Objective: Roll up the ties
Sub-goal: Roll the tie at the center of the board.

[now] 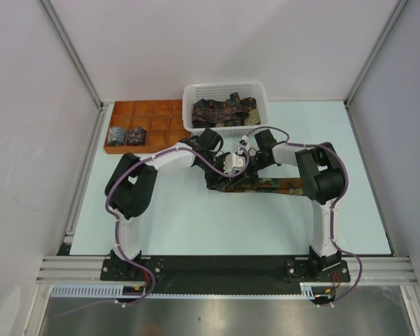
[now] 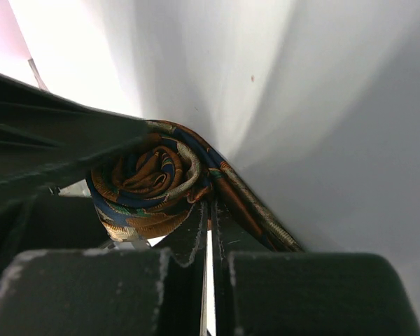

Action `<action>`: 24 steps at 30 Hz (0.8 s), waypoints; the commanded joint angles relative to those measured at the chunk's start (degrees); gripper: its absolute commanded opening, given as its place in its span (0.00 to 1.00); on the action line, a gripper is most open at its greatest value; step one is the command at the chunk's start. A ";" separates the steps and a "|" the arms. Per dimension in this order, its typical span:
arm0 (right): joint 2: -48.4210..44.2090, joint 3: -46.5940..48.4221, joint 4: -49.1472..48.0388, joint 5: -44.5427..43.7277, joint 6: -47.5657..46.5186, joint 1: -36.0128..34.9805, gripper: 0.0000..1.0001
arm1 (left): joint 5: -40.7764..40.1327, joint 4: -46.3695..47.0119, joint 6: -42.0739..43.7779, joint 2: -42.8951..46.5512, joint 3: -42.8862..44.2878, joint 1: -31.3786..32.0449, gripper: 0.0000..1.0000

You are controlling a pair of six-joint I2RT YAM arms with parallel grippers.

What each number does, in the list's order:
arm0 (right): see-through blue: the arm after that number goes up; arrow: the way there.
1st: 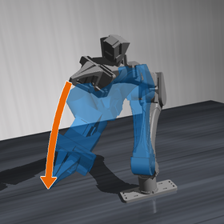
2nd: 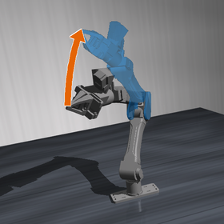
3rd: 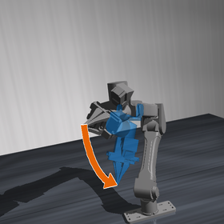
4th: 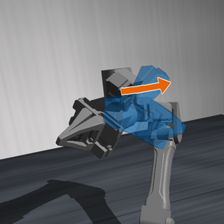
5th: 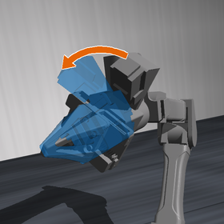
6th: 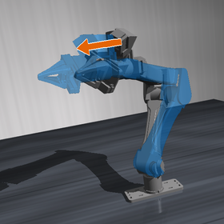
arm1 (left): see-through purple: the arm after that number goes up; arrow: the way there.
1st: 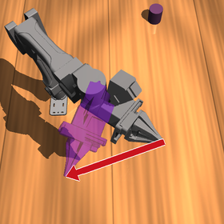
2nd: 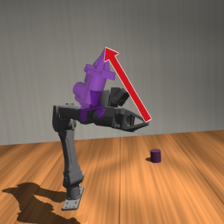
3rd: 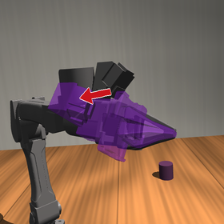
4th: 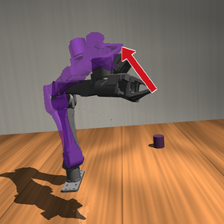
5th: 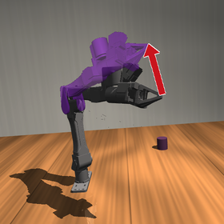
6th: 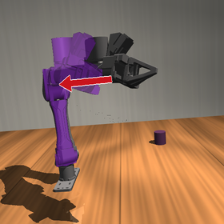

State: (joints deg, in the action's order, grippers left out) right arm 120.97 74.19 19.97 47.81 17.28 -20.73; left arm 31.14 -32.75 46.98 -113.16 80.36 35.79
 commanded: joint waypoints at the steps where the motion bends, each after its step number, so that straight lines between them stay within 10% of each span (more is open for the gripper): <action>1: 2.96 -0.54 -4.05 -2.64 3.27 -2.82 0.00 | -1.60 -5.04 3.82 -1.01 2.62 0.60 0.59; 8: 2.96 0.25 -9.69 -0.97 8.74 -5.99 0.01 | -3.27 -4.25 5.93 1.90 -0.11 0.16 0.46; 14: -1.16 2.18 0.83 1.31 0.76 -0.20 0.33 | -5.12 -6.89 6.54 -0.39 0.77 0.94 0.37; 24: -8.90 -2.47 1.75 8.08 2.40 1.49 0.42 | -7.67 -7.24 6.72 -2.32 1.29 1.83 0.36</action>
State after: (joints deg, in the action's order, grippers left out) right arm 116.33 73.52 23.22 52.12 18.02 -18.50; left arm 24.47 -38.30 52.62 -113.84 80.68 37.01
